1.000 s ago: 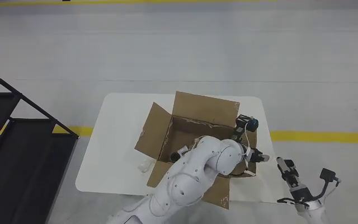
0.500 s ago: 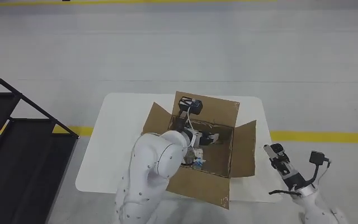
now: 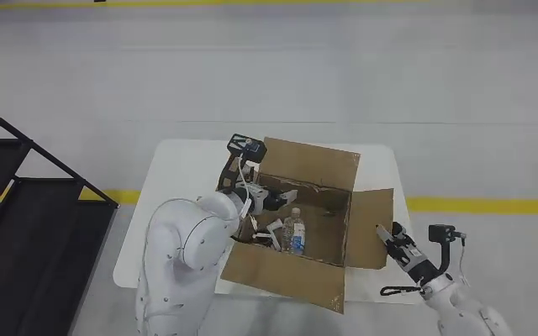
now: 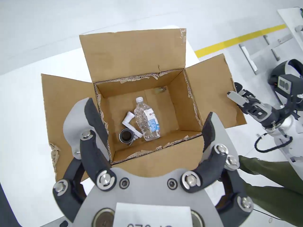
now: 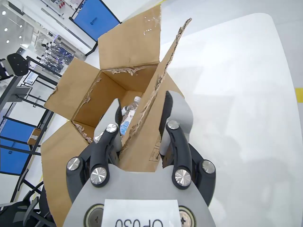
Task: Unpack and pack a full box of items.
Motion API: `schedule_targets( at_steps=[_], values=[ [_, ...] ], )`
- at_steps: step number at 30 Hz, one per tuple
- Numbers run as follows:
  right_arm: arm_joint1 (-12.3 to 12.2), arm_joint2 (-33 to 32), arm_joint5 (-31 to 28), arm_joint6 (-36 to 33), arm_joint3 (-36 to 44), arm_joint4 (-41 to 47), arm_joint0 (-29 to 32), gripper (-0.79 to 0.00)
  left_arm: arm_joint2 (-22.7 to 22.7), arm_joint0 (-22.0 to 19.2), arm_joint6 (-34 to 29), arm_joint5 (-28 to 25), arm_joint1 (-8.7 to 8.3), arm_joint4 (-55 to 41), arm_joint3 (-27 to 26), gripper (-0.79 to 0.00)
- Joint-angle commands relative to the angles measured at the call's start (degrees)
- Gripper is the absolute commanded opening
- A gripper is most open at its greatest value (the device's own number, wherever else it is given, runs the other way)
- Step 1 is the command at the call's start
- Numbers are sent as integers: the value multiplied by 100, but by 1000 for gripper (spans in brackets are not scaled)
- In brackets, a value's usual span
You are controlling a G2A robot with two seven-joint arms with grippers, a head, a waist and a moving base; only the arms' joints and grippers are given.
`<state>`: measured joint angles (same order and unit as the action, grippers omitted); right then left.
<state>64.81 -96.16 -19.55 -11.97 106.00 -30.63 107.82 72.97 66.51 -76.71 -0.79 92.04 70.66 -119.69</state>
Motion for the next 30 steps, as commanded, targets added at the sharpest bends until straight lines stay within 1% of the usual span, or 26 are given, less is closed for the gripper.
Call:
schedule_targets(
  at_steps=[1, 5, 11, 16, 23, 24, 25, 26, 28, 30],
  values=[
    [5, 11, -31, 14, -120, 88, -18, -785, -2, 1, 2, 4, 1, 13, 2, 0],
    [10, 49, -67, 23, -371, 79, -101, -785, -2, 1, 2, 4, 1, 13, 2, 0],
    [-1, 65, 0, 68, -609, -373, -449, -785, -2, 1, 2, 4, 1, 13, 2, 0],
    [-32, 74, -240, -181, -698, -570, -877, -785, -2, 1, 2, 4, 1, 13, 2, 0],
    [-58, 209, -253, -536, -1039, -874, -1494, -785, -2, 1, 2, 4, 1, 13, 2, 0],
    [-57, 229, -250, -533, -1066, -876, -1535, -696, -2, 1, 2, 4, 1, 13, 2, 0],
    [-55, 242, -239, -518, -1066, -862, -1555, -360, -2, 1, 2, 4, 1, 13, 2, 0],
    [-54, 237, -214, -477, -1040, -877, -1553, 0, -2, 1, 2, 4, 1, 13, 2, 0],
    [-53, 194, -104, -338, -925, -992, -1472, 0, -2, 1, 2, 4, 1, 13, 2, 0],
    [-48, 108, -5, -52, -694, -1110, -1305, 0, -2, 1, 2, 4, 1, 13, 2, 0]
  ],
)
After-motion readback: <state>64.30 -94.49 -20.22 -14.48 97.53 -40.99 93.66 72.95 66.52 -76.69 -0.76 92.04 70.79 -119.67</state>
